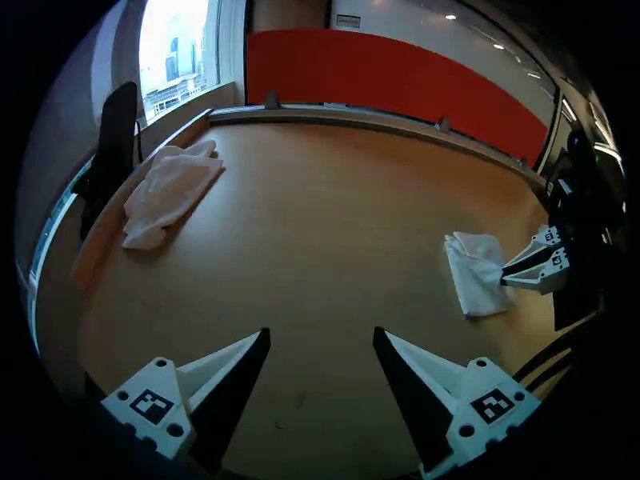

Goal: Fold towel

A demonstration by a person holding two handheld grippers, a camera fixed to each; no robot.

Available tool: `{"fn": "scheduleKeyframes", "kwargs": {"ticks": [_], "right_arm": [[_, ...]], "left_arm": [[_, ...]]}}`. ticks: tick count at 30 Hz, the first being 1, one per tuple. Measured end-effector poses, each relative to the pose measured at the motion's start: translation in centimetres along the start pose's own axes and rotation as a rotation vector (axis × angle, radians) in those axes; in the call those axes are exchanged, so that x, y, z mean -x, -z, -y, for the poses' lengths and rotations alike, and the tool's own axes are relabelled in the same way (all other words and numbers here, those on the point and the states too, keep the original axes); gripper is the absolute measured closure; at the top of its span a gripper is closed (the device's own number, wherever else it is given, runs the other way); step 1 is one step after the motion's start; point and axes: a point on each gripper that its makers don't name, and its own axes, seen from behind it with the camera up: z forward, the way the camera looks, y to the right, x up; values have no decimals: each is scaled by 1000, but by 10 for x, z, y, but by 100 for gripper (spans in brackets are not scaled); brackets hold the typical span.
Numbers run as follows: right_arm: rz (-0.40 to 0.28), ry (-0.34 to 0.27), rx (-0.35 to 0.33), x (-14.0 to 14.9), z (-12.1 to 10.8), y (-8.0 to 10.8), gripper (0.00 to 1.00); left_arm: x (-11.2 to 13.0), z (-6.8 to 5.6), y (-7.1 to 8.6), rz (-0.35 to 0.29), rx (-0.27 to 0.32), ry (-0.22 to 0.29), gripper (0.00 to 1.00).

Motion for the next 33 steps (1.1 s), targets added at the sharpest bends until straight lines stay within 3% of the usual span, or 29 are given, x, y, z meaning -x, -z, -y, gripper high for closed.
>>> {"fn": "scheduleKeyframes", "kwargs": {"ticks": [3, 8, 10, 33], "right_arm": [[1, -8, -6, 3, 3, -2, 77], [3, -21, -6, 9, 4, -4, 38], [4, -29, -2, 12, 3, -3, 31], [76, -150, 94, 97, -18, 25, 31]], "left_arm": [[0, 0, 0, 0, 1, -4, 5], [0, 0, 1, 0, -2, -6, 5], [1, 0, 2, 1, -2, -5, 5], [0, -1, 1, 3, 2, -16, 5]]}}
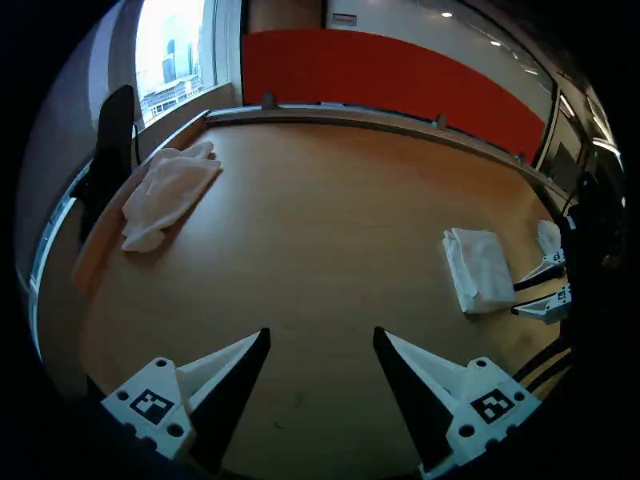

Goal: Fold towel

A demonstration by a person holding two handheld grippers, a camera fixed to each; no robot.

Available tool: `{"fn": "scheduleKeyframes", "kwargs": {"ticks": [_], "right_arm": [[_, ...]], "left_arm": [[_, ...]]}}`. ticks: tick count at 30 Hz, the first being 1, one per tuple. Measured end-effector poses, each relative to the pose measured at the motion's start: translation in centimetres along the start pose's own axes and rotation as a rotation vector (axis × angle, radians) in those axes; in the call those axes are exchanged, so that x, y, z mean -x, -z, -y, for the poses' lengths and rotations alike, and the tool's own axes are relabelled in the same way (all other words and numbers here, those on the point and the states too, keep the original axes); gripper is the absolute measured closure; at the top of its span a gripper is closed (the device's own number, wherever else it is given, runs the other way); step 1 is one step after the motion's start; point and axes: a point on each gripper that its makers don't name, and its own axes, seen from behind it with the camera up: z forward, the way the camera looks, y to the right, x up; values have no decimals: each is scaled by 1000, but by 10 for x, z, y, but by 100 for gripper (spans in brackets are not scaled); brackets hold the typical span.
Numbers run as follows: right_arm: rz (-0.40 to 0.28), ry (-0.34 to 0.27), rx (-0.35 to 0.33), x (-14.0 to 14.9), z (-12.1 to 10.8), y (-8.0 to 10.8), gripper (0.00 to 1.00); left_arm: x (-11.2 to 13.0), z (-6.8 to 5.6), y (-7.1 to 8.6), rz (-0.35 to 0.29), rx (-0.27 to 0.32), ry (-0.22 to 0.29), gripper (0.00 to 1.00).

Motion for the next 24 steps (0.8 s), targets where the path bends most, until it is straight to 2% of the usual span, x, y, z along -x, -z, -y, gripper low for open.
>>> {"fn": "scheduleKeyframes", "kwargs": {"ticks": [7, 10, 17, 20, 24], "right_arm": [[19, -4, 18, 15, -6, -2, 34], [22, -1, 19, 19, -7, -5, 42], [11, -2, 36, 18, -10, -9, 72], [8, -3, 40, 17, -11, -9, 77], [-2, -5, 48, 16, -12, -11, 92]], "left_arm": [[1, 0, 1, 1, 0, -2, 5], [2, 0, 1, 1, 0, -1, 5], [2, 0, 2, 0, 1, -2, 5], [2, 0, 2, 0, 1, -2, 5], [2, 0, 2, 1, 1, -3, 5]]}}
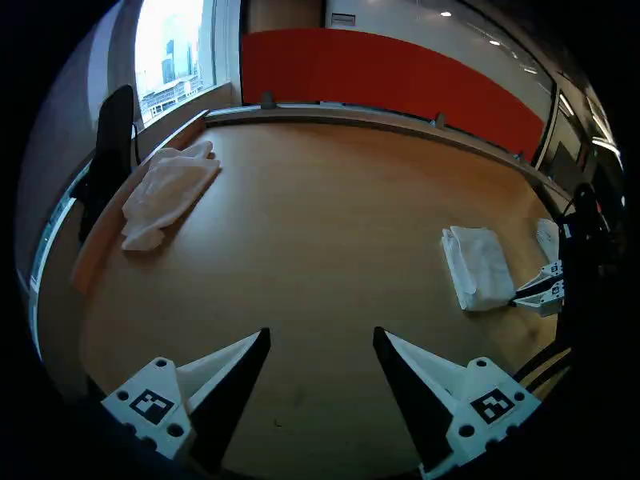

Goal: Fold towel

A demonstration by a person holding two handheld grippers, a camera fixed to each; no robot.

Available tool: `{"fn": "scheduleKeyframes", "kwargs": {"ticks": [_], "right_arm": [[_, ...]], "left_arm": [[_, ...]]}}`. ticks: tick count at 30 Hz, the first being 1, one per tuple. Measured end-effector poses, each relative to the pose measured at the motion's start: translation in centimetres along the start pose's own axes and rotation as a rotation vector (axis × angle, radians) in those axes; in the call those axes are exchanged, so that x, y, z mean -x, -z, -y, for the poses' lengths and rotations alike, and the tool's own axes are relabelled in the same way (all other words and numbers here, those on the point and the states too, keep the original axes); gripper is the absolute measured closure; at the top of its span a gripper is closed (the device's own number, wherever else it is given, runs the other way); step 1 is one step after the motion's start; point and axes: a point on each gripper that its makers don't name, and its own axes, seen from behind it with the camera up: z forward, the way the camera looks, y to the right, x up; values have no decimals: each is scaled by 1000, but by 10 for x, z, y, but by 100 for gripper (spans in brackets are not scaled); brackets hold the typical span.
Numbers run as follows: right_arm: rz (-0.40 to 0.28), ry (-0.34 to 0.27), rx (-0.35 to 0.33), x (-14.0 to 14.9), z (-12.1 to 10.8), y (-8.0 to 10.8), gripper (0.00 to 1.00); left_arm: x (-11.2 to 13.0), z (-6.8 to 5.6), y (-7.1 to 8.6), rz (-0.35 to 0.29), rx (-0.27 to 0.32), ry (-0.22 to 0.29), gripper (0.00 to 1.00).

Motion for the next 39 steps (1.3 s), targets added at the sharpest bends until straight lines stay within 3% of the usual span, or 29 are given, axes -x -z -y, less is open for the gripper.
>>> {"fn": "scheduleKeyframes", "kwargs": {"ticks": [6, 12, 23, 30, 39], "right_arm": [[-15, 2, -5, -4, 6, 0, 96], [-48, 7, 10, -23, 6, 12, 96], [-157, 62, 65, -103, -14, 54, 96], [-235, 83, 64, -156, -19, 78, 96], [-280, 116, 78, -184, -31, 102, 96]], "left_arm": [[1, 1, 0, -1, -1, -5, 5], [-1, 1, -1, -7, 6, -6, 5], [-9, -4, -4, -32, 31, -16, 5], [-22, -7, -2, -60, 36, -24, 5], [-32, -12, -1, -76, 40, -30, 5]]}}
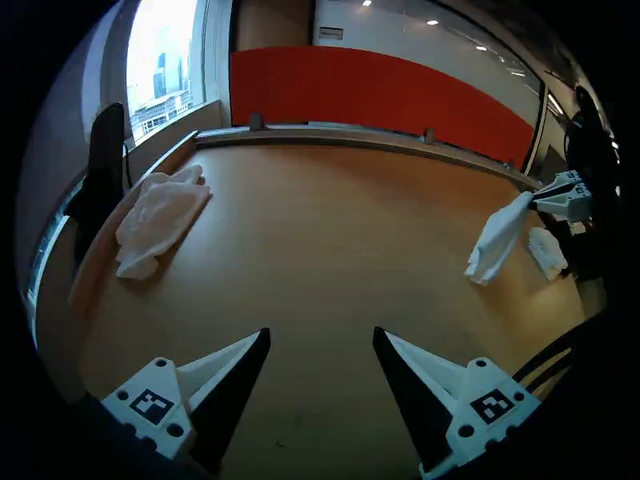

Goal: Fold towel

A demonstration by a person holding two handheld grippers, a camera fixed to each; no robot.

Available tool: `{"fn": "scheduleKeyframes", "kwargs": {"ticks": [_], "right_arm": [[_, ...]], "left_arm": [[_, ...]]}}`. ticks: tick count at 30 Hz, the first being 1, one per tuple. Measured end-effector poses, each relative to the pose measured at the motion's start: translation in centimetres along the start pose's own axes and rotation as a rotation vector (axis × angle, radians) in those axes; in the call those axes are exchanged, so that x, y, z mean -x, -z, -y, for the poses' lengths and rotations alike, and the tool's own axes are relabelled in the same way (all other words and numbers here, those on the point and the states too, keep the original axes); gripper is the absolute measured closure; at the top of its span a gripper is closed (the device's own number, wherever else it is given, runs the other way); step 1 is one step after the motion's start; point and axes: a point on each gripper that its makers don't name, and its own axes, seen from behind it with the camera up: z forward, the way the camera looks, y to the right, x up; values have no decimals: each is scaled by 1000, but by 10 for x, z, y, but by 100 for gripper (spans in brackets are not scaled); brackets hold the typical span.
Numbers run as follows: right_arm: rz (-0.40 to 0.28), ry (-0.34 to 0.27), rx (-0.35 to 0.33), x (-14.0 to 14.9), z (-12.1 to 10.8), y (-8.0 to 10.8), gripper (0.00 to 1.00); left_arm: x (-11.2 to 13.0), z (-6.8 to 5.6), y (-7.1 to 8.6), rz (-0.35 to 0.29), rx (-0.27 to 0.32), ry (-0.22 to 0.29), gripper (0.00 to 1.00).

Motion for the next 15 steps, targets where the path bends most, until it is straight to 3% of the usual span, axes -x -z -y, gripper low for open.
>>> {"fn": "scheduleKeyframes", "kwargs": {"ticks": [7, 15], "right_arm": [[-1, -19, 11, 5, -21, 14, 96], [7, -57, 51, 18, -68, 34, 96]], "left_arm": [[-4, -2, 0, -3, 4, -1, 5], [-9, -6, -1, -1, 2, -8, 5]]}}
